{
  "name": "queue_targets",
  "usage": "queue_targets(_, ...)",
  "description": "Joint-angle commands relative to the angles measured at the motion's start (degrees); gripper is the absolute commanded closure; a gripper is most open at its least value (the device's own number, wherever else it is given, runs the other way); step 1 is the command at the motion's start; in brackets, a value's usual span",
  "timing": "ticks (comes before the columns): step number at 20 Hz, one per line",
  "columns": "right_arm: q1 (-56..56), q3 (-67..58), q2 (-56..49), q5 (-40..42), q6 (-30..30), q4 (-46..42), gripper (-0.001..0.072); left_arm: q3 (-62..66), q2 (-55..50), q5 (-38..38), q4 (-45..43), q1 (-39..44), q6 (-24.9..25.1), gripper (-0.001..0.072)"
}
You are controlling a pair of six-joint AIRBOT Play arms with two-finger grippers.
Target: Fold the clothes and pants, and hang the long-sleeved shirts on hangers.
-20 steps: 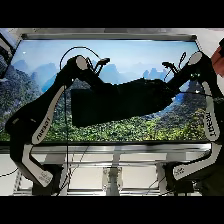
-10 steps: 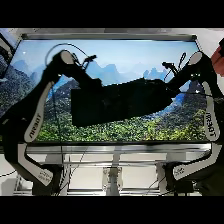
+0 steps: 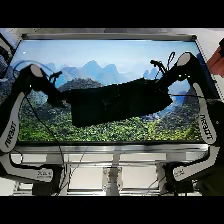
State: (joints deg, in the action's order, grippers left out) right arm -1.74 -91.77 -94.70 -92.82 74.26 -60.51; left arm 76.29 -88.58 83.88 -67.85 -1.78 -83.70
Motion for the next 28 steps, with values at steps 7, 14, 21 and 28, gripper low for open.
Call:
queue_targets(7,-1.22,0.04,0.04,0.98,-0.20,0.61,0.0166,-11.91,0.24,-17.49,4.74,-2.05,1.86,0.0040)
queue_targets(14,-13.31,-0.04,-0.55,24.20,-0.46,6.45,0.0430,-11.91,-2.08,-19.82,6.67,-1.46,2.10,0.0045)
queue_targets(21,-22.71,-0.74,-7.17,31.93,0.20,4.46,0.0628,-11.91,-2.16,-24.63,7.08,0.52,3.17,0.0114)
queue_targets(28,-23.32,-0.74,-8.74,38.53,1.25,4.87,0.0697,-11.78,-2.29,-21.66,7.04,2.45,3.19,0.0687)
